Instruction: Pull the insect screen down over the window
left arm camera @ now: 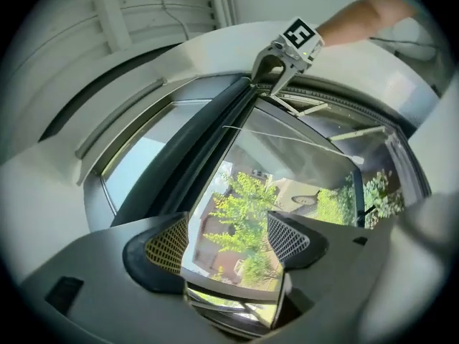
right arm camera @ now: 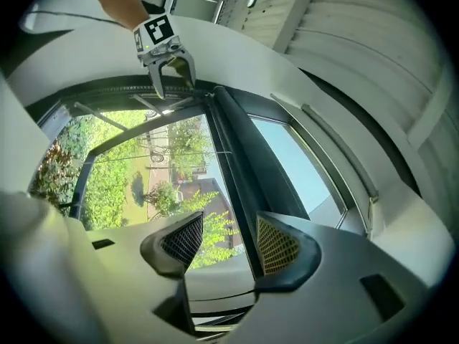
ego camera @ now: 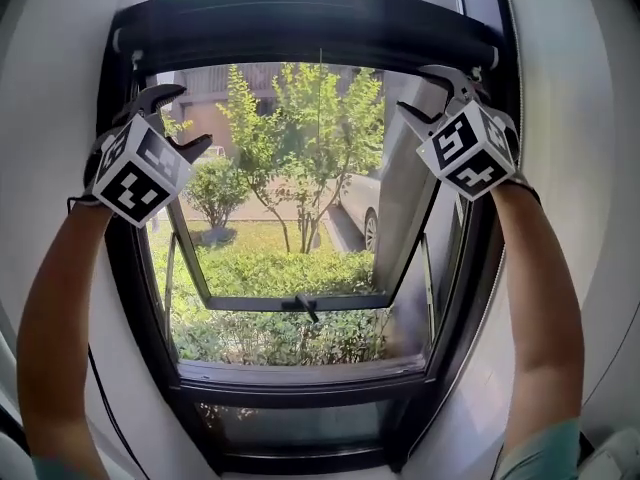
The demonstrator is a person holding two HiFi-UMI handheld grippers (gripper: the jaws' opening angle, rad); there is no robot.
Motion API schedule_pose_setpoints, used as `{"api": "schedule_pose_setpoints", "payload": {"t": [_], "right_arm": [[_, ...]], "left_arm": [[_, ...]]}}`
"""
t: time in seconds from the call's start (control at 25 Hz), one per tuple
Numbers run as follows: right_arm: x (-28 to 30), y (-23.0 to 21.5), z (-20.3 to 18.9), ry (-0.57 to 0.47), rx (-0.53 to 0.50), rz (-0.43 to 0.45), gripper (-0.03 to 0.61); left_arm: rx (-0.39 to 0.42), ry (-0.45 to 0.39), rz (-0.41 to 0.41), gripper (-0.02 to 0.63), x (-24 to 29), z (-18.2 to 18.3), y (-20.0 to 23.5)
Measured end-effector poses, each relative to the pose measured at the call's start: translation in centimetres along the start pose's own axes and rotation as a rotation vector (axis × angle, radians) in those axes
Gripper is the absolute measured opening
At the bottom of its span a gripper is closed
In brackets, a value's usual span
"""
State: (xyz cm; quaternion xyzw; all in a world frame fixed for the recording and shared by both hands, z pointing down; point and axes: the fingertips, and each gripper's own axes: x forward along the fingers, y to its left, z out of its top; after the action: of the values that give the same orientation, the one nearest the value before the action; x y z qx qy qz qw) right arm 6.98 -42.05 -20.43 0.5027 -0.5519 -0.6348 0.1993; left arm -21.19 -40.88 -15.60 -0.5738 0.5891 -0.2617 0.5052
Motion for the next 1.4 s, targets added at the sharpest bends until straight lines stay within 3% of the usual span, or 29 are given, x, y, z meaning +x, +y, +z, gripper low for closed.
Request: {"api": "schedule_pose_setpoints", "payload": {"t": [0.12, 0.24, 0.44, 0.72, 0.96, 1.4], "right_arm": [[1.4, -1.4, -1.0, 0.057, -0.042, 0.004, 0.229], [2.4, -2.0, -2.4, 0.129, -0.117, 0.001, 0.242], [3.9, -2.2, -2.7, 0.139, -0.179, -0.004, 0.244], [4.7, -3.6, -5.7, 0.198, -0.187, -0.008, 0.244], [5.8, -3.5, -8.5, 0.263, -0.205, 0.044, 0.244], [6.1, -3.2, -9.4, 0.311, -0.309, 0.067, 0.244]], "left_arm": [[0.114, 0.04, 0.024, 0.365, 0.8, 0.3, 2.1], [0.168, 0.055, 0.031, 0.388, 2.0, 1.0, 3.4], [0.198, 0.112, 0.015, 0.4, 4.4, -0.2, 3.9], [0.225, 0.187, 0.047, 0.407, 6.5, -1.9, 5.8], [0.264, 0.26, 0.037, 0.407, 8.6, -2.7, 7.1], [0.392, 0.322, 0.075, 0.419, 9.6, -3.7, 7.2]]}}
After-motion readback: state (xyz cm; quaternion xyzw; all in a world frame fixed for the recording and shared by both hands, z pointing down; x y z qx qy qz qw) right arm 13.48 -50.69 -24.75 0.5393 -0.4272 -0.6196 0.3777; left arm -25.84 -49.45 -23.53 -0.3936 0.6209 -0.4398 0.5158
